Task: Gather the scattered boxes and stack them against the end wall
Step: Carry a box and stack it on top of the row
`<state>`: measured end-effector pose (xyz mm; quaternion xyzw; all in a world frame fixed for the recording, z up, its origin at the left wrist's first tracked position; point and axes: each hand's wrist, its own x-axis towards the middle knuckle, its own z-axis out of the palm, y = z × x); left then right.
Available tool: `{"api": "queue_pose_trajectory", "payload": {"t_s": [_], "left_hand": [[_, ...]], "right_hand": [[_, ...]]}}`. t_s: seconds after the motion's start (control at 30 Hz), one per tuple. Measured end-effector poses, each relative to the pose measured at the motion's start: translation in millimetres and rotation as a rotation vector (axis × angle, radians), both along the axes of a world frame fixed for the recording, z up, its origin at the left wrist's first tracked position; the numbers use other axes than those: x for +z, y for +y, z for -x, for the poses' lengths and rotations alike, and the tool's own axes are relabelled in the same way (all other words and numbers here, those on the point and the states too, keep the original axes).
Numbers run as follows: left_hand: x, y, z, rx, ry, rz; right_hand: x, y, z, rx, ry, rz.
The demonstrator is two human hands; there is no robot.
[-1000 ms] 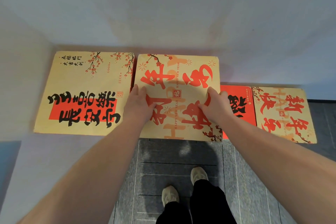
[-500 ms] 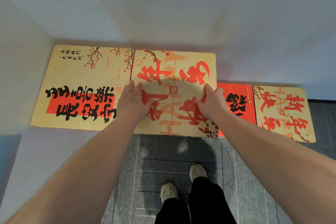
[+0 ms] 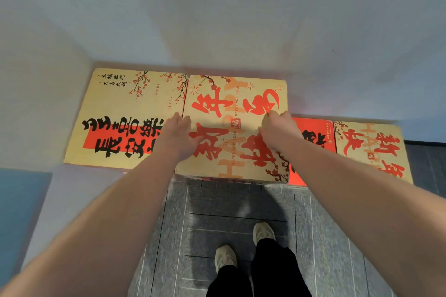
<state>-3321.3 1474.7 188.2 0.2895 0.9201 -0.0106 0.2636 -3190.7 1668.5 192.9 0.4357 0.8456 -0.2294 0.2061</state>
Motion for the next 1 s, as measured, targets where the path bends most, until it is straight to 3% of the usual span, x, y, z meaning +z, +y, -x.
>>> {"api": "queue_pose_trajectory", "payload": {"t_s": [0.1,0.33,0.5,0.7,1.0], "left_hand": [[34,-5,-5,-0.034,0.012,0.046],[127,-49,-23,0.197,-0.013,-0.076],[202,-107,-59,0.393,0.069,-0.092],[290,-195,-151,0.674,0.171,-0.054],[357,-353,-355,1.182,0.278,-0.058]], "right_hand": [[35,-7,4,0.102,0.041,-0.018],[123,-37,18,0.383,0.056,-0.053],[188,-91,34,0.684,0.098,-0.040],[277,-191,15,1.095,0.152,-0.034],[365,-377,-83,1.595,0.252,-0.067]]}}
